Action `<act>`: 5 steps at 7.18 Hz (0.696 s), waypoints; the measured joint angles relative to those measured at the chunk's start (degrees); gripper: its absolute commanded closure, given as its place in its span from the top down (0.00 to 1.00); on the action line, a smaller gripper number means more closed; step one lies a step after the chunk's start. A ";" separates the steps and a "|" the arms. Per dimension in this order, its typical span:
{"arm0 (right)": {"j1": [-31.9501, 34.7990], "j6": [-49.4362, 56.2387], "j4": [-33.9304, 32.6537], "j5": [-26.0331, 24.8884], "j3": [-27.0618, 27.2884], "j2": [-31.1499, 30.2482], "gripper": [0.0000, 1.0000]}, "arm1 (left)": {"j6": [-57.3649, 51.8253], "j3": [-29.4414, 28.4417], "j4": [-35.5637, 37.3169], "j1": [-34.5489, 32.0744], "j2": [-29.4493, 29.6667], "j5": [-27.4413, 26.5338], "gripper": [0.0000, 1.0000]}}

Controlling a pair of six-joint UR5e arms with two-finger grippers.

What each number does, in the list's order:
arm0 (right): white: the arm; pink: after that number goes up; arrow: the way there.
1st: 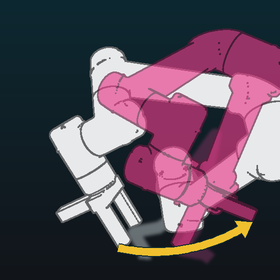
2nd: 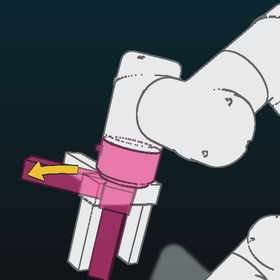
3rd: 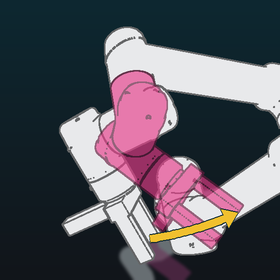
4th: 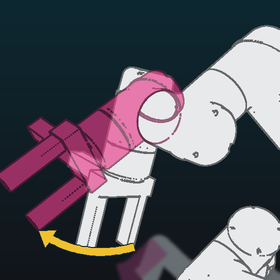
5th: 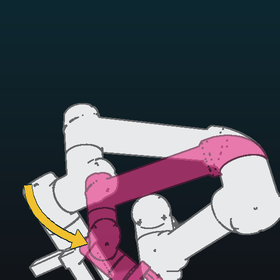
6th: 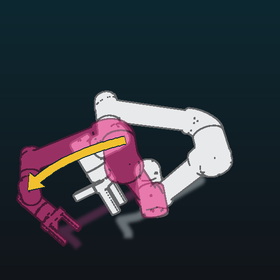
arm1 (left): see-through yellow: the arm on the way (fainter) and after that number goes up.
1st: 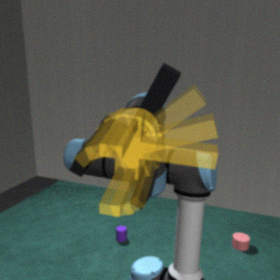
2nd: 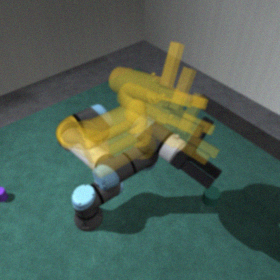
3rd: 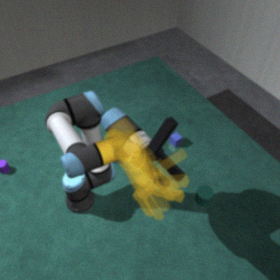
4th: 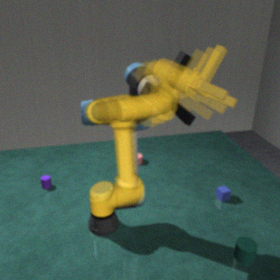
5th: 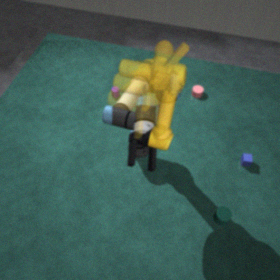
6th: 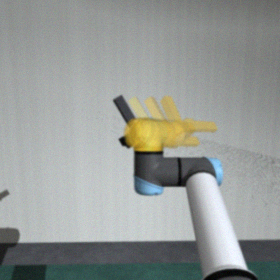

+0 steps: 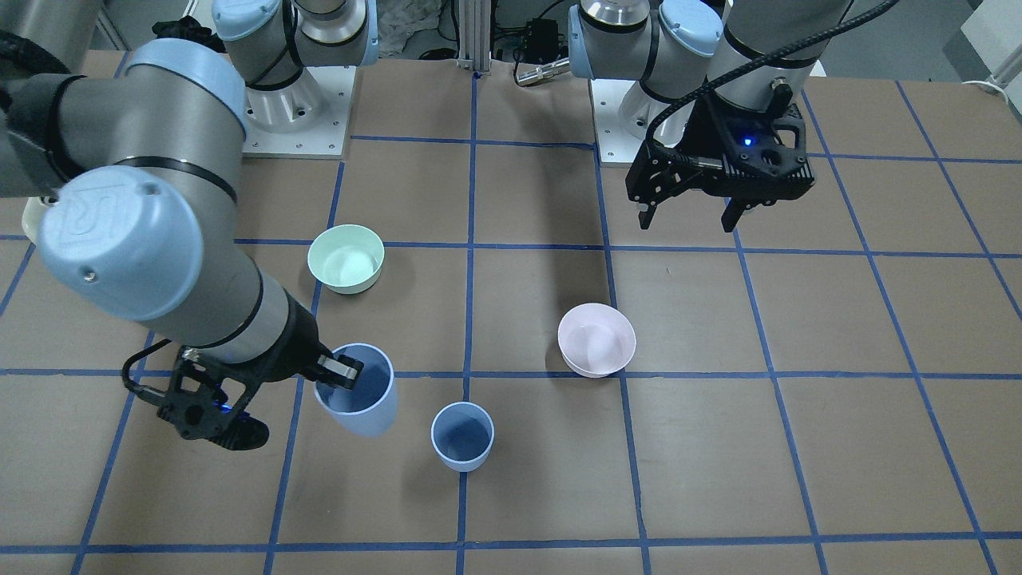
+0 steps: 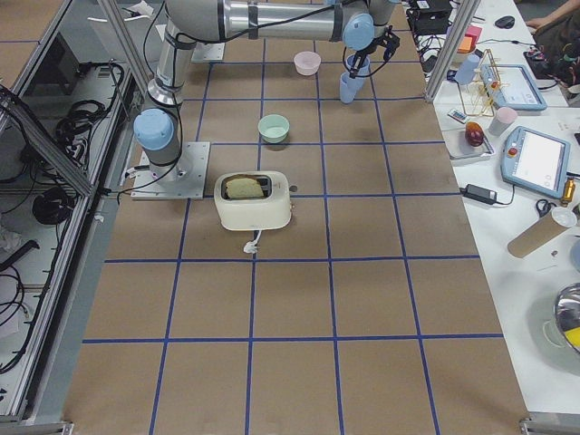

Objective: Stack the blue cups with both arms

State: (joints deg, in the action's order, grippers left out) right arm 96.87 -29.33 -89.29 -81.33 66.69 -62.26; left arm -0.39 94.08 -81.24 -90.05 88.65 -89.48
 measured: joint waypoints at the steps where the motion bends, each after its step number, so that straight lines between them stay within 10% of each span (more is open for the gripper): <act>1: 2.22 -2.11 -1.11 0.18 0.00 0.36 0.00 | -0.03 0.20 0.72 0.23 -0.13 -0.09 1.00; 5: 6.49 -7.53 -6.86 -0.02 0.07 3.32 0.00 | -0.13 0.39 1.17 0.29 -0.23 -0.56 1.00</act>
State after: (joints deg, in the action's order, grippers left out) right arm 103.36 -36.86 -96.15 -81.35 66.76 -58.94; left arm -0.52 94.47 -80.07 -89.75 88.42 -90.04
